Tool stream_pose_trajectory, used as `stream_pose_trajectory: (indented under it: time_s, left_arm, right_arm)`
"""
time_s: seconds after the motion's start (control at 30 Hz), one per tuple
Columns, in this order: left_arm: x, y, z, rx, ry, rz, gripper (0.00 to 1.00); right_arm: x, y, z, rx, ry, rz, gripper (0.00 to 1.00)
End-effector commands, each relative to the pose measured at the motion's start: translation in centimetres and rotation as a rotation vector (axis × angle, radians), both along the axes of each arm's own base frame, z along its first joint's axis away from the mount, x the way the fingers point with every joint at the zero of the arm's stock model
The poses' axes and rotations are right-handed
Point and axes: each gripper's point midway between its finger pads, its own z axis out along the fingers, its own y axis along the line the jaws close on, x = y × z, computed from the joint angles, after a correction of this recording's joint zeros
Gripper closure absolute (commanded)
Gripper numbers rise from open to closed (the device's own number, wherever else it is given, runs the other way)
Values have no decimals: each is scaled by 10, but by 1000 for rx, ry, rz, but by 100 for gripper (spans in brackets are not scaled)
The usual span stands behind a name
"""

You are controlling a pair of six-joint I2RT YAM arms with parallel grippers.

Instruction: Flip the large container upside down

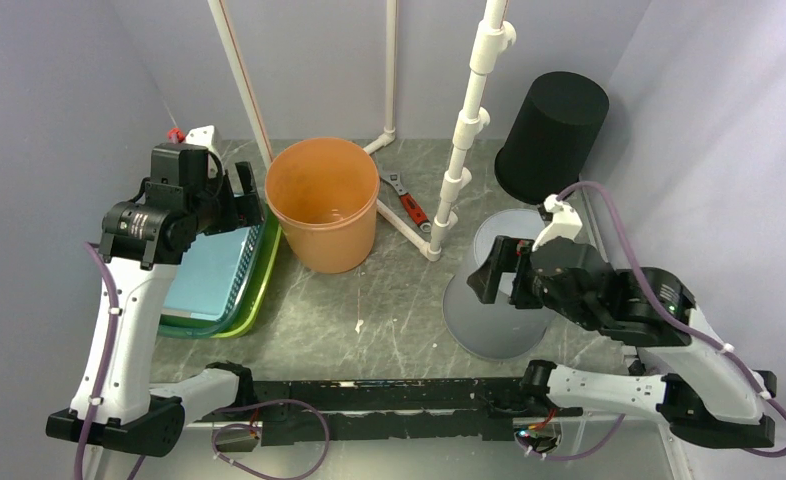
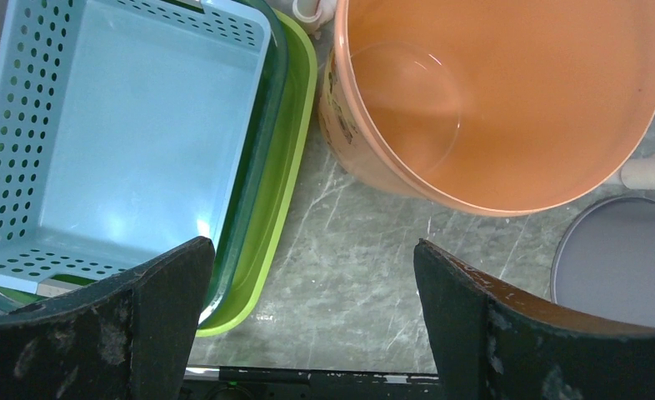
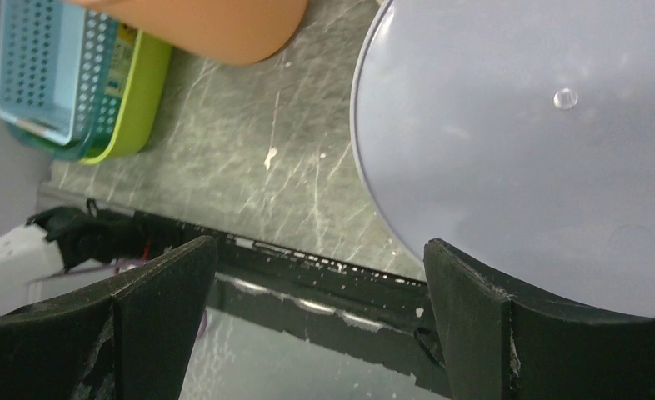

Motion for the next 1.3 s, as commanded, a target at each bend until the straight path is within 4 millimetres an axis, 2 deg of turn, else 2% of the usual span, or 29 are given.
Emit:
stream_pose_trajectory:
  time_s: [0.0,0.17,0.23,0.33,0.4,0.57,0.67,0.83,0.97,1.07,1.27]
  left_arm:
    - [5,-7,5,-41,-26,-11,5]
    - [5,-7,5,-40,-31,-17,5]
    - [5,-6,4,-38,-31,-12,5]
    - [5,-7,4,-44,-33,-15,5]
    - [6,-9,4,-53,-34,-17,5]
    - [8,-13,5,-65,-32,-32,5]
    - [7,-11,6,-57,-35,-29,5]
    - [4,-11,8,-63,-45,-31,5]
    - [2,-13,8,-75,-45,-35,5]
    - [1,-15,8,-81,-45,-41,5]
    - [1,-18,8,-94,-43,-58,5]
  right_arm:
    - [-19,10,9,45,23,138,2]
    - [-32,3,-39,-74,159,143,2]
    - [-34,-2,-45,-79,169,127,2]
    - [-27,-25,-49,-112,168,-22,1]
    - [-22,-31,-53,-127,163,-75,1]
    - [-1,-39,-67,-226,115,-200,1]
    - [14,-44,-68,-254,74,-303,0]
    - [39,-57,-59,-302,13,-442,0]
    - [51,-78,-53,-312,-32,-556,0]
    - [63,-80,-56,-317,-22,-531,0]
    - [94,-88,-80,-304,95,-490,0]
